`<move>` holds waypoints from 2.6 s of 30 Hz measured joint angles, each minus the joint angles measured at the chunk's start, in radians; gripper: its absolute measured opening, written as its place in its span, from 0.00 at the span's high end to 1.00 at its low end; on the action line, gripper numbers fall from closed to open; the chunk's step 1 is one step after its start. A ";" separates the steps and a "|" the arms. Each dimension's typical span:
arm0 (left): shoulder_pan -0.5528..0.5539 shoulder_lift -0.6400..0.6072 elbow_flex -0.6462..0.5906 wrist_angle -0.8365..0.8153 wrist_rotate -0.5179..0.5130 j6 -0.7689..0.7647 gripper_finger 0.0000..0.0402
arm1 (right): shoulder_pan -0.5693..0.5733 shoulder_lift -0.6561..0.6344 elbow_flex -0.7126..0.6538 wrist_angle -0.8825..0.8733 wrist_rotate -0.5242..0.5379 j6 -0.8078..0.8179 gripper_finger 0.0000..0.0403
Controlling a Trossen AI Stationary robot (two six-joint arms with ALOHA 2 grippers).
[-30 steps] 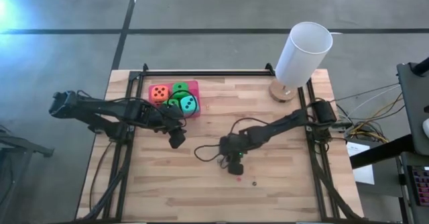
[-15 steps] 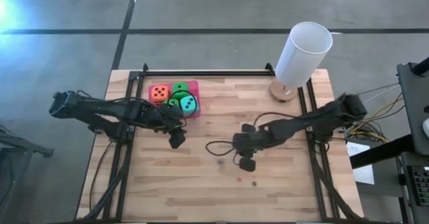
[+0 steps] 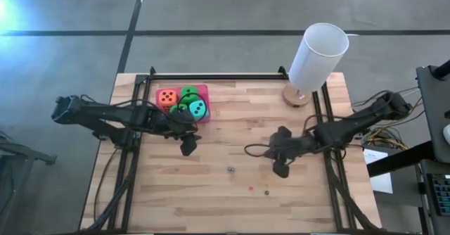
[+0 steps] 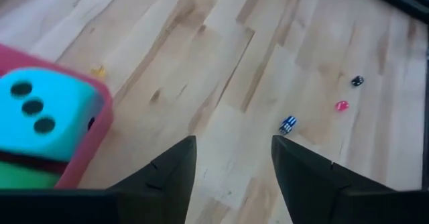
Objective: Pick & Place Dice
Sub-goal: Put the left small black dice into the red bin
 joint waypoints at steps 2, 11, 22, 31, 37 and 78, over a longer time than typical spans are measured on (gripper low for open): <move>0.000 0.000 0.000 0.027 0.000 0.038 0.52 | 0.008 -0.034 -0.017 -0.001 0.002 0.002 0.87; -0.002 0.003 -0.002 0.132 0.014 0.119 0.57 | 0.011 -0.148 -0.067 -0.001 0.004 -0.006 0.87; -0.024 0.069 -0.008 0.289 0.078 0.276 0.60 | 0.017 -0.209 -0.069 -0.002 0.000 -0.028 0.87; -0.029 0.175 -0.008 0.421 0.186 0.356 0.62 | 0.024 -0.224 -0.069 -0.011 -0.001 -0.028 0.87; -0.034 0.264 -0.008 0.499 0.251 0.412 0.64 | 0.024 -0.225 -0.069 -0.011 0.000 -0.033 0.87; -0.078 0.670 -0.008 0.647 0.281 0.524 0.69 | 0.024 -0.225 -0.072 -0.012 -0.007 -0.081 0.87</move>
